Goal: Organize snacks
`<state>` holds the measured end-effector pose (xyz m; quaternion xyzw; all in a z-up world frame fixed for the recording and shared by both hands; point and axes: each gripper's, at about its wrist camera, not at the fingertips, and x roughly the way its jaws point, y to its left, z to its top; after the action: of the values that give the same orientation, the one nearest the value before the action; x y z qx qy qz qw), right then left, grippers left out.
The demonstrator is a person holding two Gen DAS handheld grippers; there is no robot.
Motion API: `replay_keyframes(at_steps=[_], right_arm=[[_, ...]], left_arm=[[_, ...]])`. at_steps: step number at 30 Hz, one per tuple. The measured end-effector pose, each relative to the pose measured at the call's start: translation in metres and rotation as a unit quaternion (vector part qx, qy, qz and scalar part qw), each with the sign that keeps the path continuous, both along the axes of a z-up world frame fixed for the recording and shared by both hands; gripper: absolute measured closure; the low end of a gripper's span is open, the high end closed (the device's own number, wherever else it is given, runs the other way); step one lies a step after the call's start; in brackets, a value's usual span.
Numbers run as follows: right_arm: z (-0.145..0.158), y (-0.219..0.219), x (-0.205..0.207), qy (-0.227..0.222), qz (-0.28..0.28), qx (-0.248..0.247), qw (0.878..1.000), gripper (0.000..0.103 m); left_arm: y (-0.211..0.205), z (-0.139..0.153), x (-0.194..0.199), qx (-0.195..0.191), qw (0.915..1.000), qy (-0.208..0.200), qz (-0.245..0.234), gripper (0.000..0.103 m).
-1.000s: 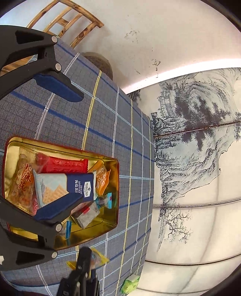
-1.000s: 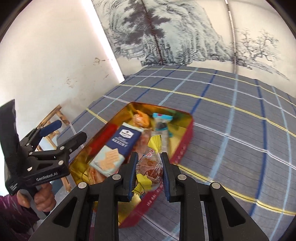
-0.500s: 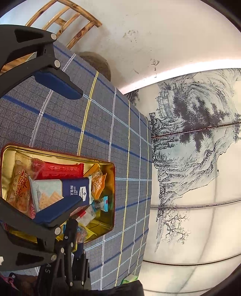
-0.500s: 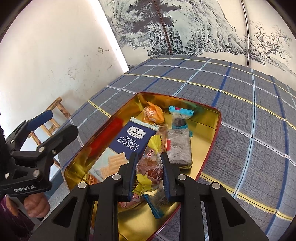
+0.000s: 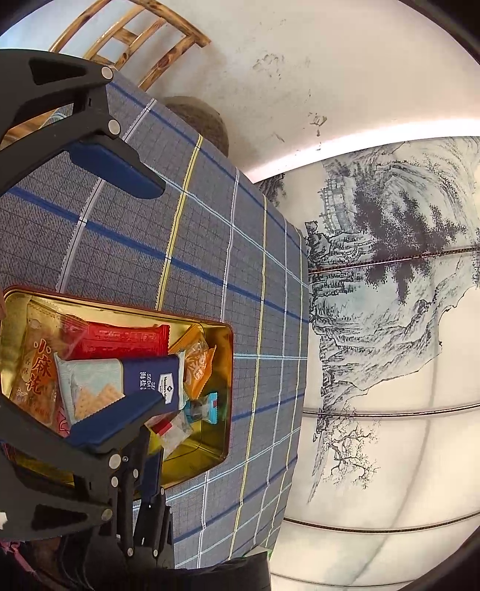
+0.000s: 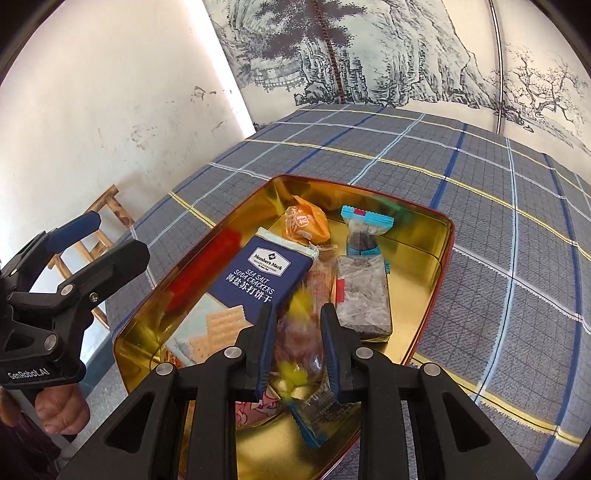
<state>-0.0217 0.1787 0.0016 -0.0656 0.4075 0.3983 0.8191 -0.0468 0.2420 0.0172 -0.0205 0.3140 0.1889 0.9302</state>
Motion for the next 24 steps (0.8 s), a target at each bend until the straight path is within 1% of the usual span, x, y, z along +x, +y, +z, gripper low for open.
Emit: replay_keyframes(at_steps=[5,10,12,14,15,17,20,24], right_arm=[[0.002,0.001,-0.002,-0.007,-0.001,0.002,1.000,0.077],[0.008,0.000,-0.009,-0.024,-0.002,0.011,1.000,0.075],[0.013,-0.001,-0.014,-0.039,-0.006,0.016,0.999,0.070],[0.018,-0.004,-0.018,-0.050,-0.006,0.022,0.998,0.063],[0.021,-0.005,-0.021,-0.058,-0.009,0.024,0.998,0.062],[0.027,-0.009,-0.028,-0.075,-0.018,0.028,0.997,0.050],[0.039,-0.015,-0.041,-0.113,-0.039,0.035,0.992,0.042],[0.053,-0.025,-0.057,-0.158,-0.064,0.045,0.984,0.033]], left_arm=[[0.000,-0.002,0.000,-0.006,0.9999,-0.003,-0.008,0.001],[-0.001,0.000,-0.004,-0.008,0.9997,-0.014,-0.019,0.001],[-0.002,0.001,-0.006,-0.009,0.9995,-0.017,-0.025,0.001],[-0.003,0.003,-0.008,-0.007,0.9993,-0.022,-0.028,0.001],[-0.004,0.004,-0.009,-0.006,0.9992,-0.026,-0.029,0.001],[-0.003,0.006,-0.012,-0.011,0.9990,-0.032,-0.030,0.001],[-0.001,0.012,-0.019,-0.022,0.9981,-0.049,-0.032,0.001],[-0.002,0.022,-0.031,-0.021,0.9965,-0.076,-0.026,0.001]])
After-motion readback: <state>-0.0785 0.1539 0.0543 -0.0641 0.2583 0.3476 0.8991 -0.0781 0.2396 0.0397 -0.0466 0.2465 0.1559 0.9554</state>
